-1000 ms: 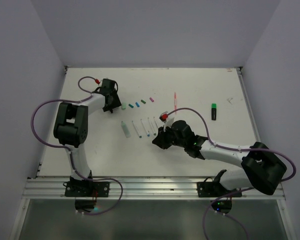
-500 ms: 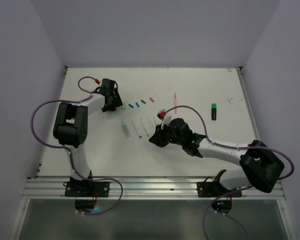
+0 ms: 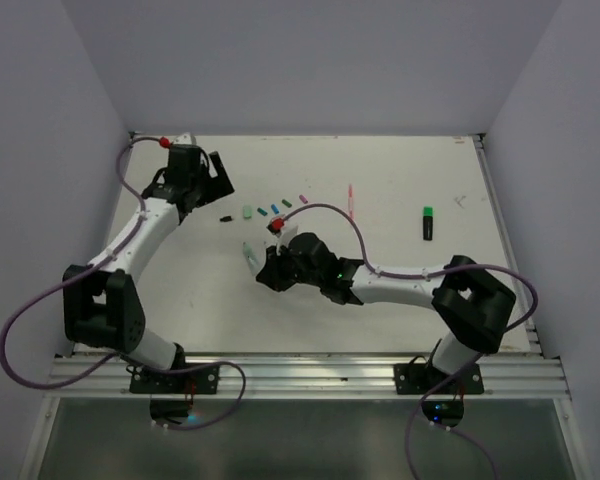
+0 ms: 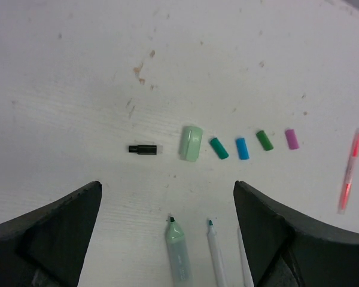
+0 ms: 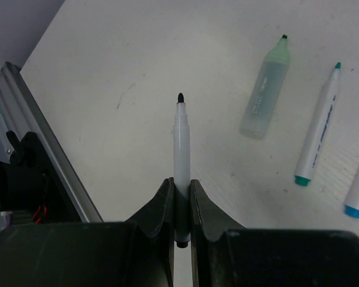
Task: Open the pen caps
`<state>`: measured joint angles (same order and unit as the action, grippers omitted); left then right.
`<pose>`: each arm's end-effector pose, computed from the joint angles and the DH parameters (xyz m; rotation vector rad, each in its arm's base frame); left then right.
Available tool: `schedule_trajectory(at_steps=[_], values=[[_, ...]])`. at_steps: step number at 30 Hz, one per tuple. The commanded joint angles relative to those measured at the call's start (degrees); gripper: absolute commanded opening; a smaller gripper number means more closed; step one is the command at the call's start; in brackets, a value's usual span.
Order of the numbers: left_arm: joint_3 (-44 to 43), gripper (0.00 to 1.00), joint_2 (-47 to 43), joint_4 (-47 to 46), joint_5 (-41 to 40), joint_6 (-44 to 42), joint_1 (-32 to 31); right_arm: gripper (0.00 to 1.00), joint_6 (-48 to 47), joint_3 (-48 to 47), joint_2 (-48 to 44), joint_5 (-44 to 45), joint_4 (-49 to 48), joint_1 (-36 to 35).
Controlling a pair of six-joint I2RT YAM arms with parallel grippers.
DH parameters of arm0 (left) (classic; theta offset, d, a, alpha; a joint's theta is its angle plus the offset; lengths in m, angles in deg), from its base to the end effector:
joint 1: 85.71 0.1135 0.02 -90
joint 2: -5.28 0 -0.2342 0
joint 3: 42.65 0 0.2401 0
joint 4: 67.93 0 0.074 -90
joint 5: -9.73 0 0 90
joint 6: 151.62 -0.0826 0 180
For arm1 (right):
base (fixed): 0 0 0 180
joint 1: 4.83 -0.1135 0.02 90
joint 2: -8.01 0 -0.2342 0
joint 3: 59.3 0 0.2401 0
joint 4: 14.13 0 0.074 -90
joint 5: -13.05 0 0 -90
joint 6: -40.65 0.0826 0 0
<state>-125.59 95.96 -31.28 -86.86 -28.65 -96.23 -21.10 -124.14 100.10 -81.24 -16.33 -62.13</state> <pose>0.3677 -0.0586 0.2062 -0.5135 2.2950 -0.2405 0.2021 0.3262 0.1714 -0.5917 2.0785 0.9932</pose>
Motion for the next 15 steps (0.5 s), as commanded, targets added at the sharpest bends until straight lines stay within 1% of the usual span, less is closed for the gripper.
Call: schedule_trajectory(at_steps=[1, 2, 6, 8, 9, 11, 12, 13, 15], values=[[-1.6, 0.95, -7.4, 5.3, -1.6, -3.9, 3.0, 0.0, 3.1, -6.5, 4.7, 5.6, 1.5, -2.2], [-1.8, 1.0, -10.1, 6.1, -2.0, -4.6, 3.5, 0.0, 3.1, -7.8, 7.5, 7.1, 2.3, -3.0], [-1.5, 1.0, -16.1, 9.5, -3.9, -8.4, 6.9, 0.0, 3.3, -16.5, 14.4, 11.2, 6.5, -4.8], [0.3, 1.0, -19.8, 10.1, -5.2, -10.6, 7.9, 0.01, 3.5, -20.7, 18.0, 14.6, 9.3, -5.5], [1.2, 1.0, -21.2, 9.7, -7.4, -11.2, 8.0, 0.01, 3.8, -22.0, 19.1, 16.1, 10.3, -5.6], [6.7, 1.0, -25.9, 6.3, -9.3, -11.4, 8.0, 0.02, 5.3, -25.1, 22.3, 19.1, 12.7, -5.6], [9.2, 1.0, -27.4, 3.3, -10.0, -11.5, 8.0, 0.03, 5.8, -26.2, 23.5, 19.8, 13.4, -5.6], [12.5, 1.0, -29.4, 2.4, -10.7, -11.5, 8.1, 0.03, 6.2, -27.2, 24.5, 20.4, 15.1, -5.6], [15.0, 1.0, -30.2, 1.0, -13.3, -11.4, 8.2, 0.04, 7.1, -29.9, 27.2, 21.9, 16.3, -5.7]])
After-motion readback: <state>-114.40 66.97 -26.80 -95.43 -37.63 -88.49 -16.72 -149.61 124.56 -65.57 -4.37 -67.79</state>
